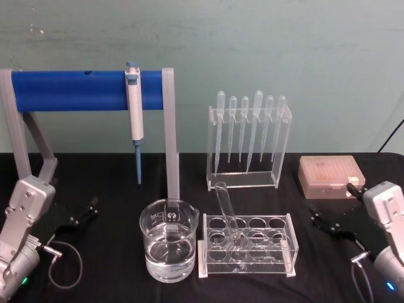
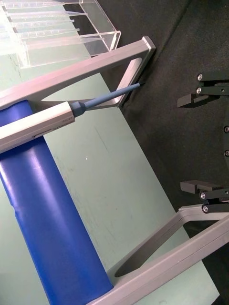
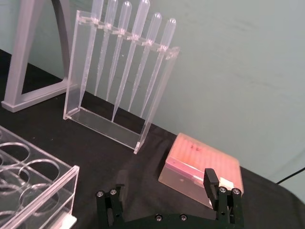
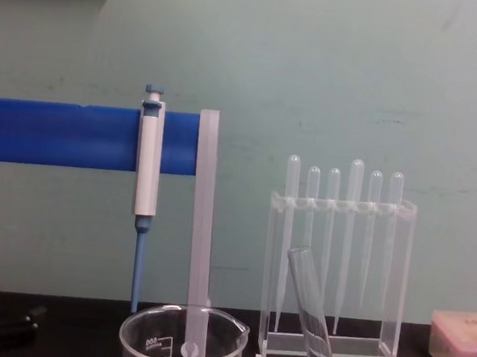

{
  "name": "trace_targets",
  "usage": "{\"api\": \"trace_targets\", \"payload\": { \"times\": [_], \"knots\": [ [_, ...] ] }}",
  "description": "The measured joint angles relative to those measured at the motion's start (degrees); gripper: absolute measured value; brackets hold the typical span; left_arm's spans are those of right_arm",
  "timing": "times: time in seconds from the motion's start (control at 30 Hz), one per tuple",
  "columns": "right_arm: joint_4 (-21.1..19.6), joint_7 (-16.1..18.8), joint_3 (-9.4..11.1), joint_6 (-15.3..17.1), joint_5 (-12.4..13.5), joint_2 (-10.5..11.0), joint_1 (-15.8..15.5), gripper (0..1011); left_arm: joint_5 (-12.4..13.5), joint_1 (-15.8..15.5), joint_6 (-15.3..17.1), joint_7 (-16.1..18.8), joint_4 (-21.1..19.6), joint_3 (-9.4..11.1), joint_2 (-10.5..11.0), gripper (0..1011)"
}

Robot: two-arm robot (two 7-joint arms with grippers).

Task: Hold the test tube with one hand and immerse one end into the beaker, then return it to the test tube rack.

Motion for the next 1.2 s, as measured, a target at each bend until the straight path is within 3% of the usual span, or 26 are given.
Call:
{"api": "trace_targets", "payload": {
  "times": [0.2, 0.3, 0.43, 0.6, 0.73, 0.87, 1.2],
  "knots": [
    [-5.7, -1.1, 2.4, 0.1, -1.1, 3.2, -5.0, 1004, 0.0, 0.0, 0.0, 0.0, 0.0, 0.0, 0.0, 1000],
    [-10.5, -1.1, 4.1, 1.1, -0.8, 5.8, -8.6, 1004, 0.0, 0.0, 0.0, 0.0, 0.0, 0.0, 0.0, 1000],
    [-16.3, 0.9, 6.1, 1.6, 1.1, 9.1, -12.7, 1004, 0.0, 0.0, 0.0, 0.0, 0.0, 0.0, 0.0, 1000],
    [-22.2, 8.9, 7.5, 1.9, 7.3, 12.0, -14.9, 1004, 0.0, 0.0, 0.0, 0.0, 0.0, 0.0, 0.0, 1000],
    [-24.1, 15.6, 6.4, 4.7, 11.1, 11.8, -12.6, 1004, 0.0, 0.0, 0.0, 0.0, 0.0, 0.0, 0.0, 1000],
    [-24.3, 19.3, 4.5, 7.9, 12.4, 10.0, -8.9, 1004, 0.0, 0.0, 0.0, 0.0, 0.0, 0.0, 0.0, 1000],
    [-21.0, 23.7, -1.2, 17.5, 10.7, 2.5, 2.2, 1004, 0.0, 0.0, 0.0, 0.0, 0.0, 0.0, 0.0, 1000]
  ]
}}
